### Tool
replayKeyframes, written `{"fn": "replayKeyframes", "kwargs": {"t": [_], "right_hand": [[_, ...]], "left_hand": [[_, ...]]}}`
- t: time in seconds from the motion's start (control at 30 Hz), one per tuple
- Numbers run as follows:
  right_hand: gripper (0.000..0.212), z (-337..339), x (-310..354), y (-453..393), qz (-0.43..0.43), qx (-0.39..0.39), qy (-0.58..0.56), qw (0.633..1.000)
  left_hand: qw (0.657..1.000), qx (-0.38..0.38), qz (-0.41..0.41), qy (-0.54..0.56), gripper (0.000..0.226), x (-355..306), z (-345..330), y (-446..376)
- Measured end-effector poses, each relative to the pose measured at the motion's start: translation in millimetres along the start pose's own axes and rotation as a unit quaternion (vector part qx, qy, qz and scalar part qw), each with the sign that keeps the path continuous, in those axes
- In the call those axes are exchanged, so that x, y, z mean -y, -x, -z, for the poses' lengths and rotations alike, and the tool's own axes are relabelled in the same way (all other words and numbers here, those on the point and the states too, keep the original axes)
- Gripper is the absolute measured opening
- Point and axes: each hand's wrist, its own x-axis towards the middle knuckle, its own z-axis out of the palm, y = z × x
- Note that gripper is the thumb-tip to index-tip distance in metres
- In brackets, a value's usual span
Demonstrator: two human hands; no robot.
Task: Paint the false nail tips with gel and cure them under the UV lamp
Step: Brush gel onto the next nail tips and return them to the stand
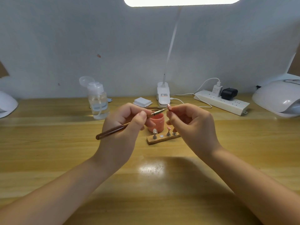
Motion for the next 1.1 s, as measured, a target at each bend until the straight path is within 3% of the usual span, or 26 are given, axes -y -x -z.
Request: {"fn": "replayKeyframes", "kwargs": {"t": [0.8, 1.1], "right_hand": [[0.012, 1.2, -2.4, -0.5, 0.005, -0.005, -0.002, 1.000], [0.012, 0.8, -4.0, -0.9, 0.032, -0.011, 0.017, 0.999]], "left_hand": [[0.998, 0.011, -0.060, -0.016, 0.016, 0.6, 1.5, 5.2], [0.998, 0.017, -0.043, -0.043, 0.013, 0.8, 0.2, 5.0]]}}
